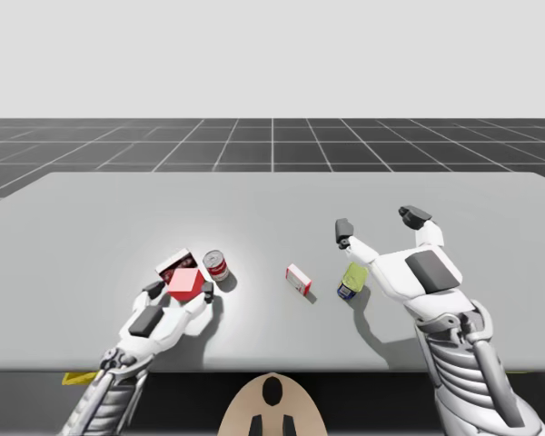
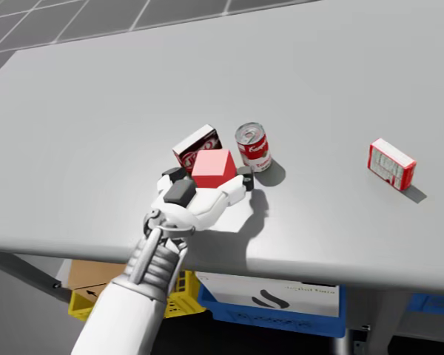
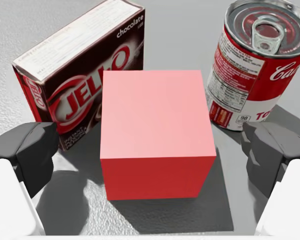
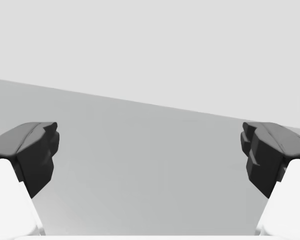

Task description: Find the red cube and pick it up.

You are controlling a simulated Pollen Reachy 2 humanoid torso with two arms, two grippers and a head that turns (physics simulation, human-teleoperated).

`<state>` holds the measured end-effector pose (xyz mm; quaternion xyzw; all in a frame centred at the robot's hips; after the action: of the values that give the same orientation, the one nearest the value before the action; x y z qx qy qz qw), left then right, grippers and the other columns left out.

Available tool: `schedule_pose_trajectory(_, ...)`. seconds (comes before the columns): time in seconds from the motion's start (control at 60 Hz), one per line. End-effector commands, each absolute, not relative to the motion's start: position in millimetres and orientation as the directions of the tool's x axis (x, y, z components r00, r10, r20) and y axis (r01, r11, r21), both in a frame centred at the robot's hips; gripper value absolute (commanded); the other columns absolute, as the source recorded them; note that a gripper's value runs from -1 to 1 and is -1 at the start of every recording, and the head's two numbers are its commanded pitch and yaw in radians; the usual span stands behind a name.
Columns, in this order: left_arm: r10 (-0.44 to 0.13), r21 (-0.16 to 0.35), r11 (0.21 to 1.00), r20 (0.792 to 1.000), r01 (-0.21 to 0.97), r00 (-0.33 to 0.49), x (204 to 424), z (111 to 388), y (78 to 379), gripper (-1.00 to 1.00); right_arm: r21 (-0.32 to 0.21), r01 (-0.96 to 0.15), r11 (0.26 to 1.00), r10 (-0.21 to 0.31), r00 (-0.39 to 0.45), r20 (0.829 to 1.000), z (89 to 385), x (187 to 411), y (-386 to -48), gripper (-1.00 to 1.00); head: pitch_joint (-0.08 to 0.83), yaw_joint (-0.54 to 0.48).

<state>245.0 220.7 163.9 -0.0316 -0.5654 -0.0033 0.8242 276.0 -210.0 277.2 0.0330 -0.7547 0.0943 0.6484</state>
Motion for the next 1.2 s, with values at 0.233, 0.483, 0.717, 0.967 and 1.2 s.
schedule_pose_trajectory(0.233,0.024,-0.042,0.998,0.925,0.039,0.378,258,151,209,0.72,-0.096,-0.171,0.98,0.069,-0.16,0.985,278,276,-210,-1.0,0.751,0.32)
schedule_pose_trajectory(0.483,0.004,-0.023,0.999,0.93,0.047,0.368,253,150,207,1.0,-0.097,-0.169,0.981,0.069,-0.163,0.984,278,276,-210,-1.0,0.685,0.32)
schedule_pose_trajectory(0.717,0.002,-0.027,0.998,0.93,0.062,0.368,248,154,208,1.0,-0.096,-0.16,0.983,0.07,-0.162,0.984,278,276,-212,-1.0,0.462,0.32)
schedule_pose_trajectory(0.967,-0.015,-0.016,0.995,0.945,0.094,0.326,243,182,207,1.0,-0.076,-0.169,0.983,0.049,-0.16,0.986,279,274,-214,-1.0,0.343,0.33)
schedule_pose_trajectory(1.2,-0.099,0.078,0.986,0.985,0.147,0.139,220,264,206,1.0,-0.052,-0.195,0.979,0.019,-0.168,0.986,281,273,-218,-1.0,0.326,0.32)
